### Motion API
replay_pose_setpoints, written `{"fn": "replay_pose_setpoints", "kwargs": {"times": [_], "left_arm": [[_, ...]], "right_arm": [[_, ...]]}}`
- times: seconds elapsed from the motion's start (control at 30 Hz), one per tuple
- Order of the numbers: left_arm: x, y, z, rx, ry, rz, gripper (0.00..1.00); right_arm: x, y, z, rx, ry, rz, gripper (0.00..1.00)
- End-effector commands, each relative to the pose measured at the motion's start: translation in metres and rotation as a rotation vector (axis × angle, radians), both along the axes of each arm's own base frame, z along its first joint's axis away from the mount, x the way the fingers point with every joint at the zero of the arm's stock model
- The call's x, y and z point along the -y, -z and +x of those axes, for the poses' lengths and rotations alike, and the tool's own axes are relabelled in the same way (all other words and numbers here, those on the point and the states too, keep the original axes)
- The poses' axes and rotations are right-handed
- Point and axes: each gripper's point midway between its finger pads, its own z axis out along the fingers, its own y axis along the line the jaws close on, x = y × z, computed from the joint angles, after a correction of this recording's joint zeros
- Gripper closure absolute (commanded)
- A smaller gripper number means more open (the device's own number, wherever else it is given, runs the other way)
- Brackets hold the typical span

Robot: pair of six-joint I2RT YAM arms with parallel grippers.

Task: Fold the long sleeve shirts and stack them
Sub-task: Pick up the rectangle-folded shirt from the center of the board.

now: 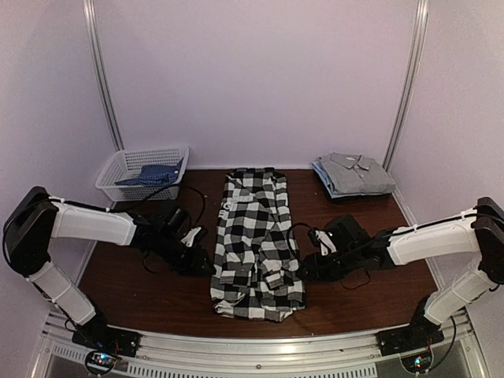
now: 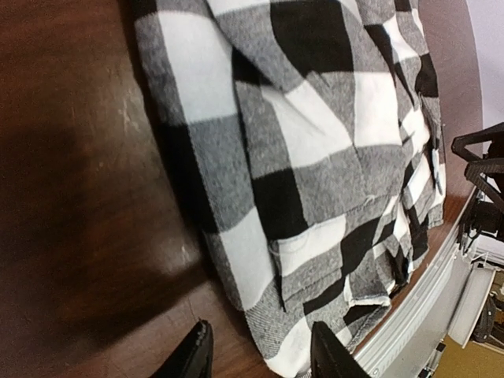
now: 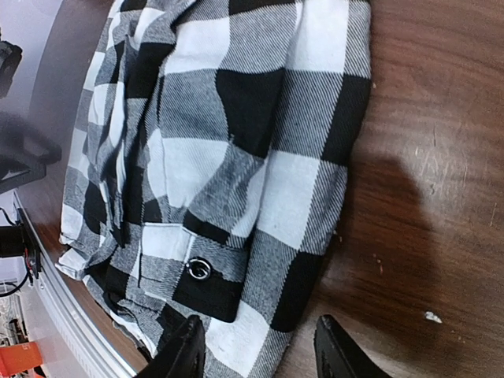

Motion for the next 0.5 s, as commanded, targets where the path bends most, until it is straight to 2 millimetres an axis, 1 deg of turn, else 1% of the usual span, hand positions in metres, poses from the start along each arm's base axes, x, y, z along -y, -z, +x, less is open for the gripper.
{"fn": "replay_pose_setpoints", "kwargs": {"times": [0.0, 0.07, 0.27, 0.47], "left_arm": [[0.004, -0.005, -0.006, 0.007, -0.02, -0.048, 0.56], [0.005, -0.002, -0.011, -0.003, -0.014, -0.059, 0.55], [0.009, 0.008, -0.018, -0.029, 0.0, -0.067, 0.54], [0.019, 0.012, -0.023, -0.055, 0.024, -0.09, 0.54]], "right_arm": [[-0.005, -0.004, -0.008, -0.023, 0.01, 0.085, 0.49], [-0.009, -0.004, -0.008, -0.021, 0.005, 0.114, 0.48], [-0.015, 0.003, -0.01, -0.047, 0.001, 0.151, 0.43], [-0.02, 0.01, -0.013, -0.073, -0.003, 0.18, 0.43]]}}
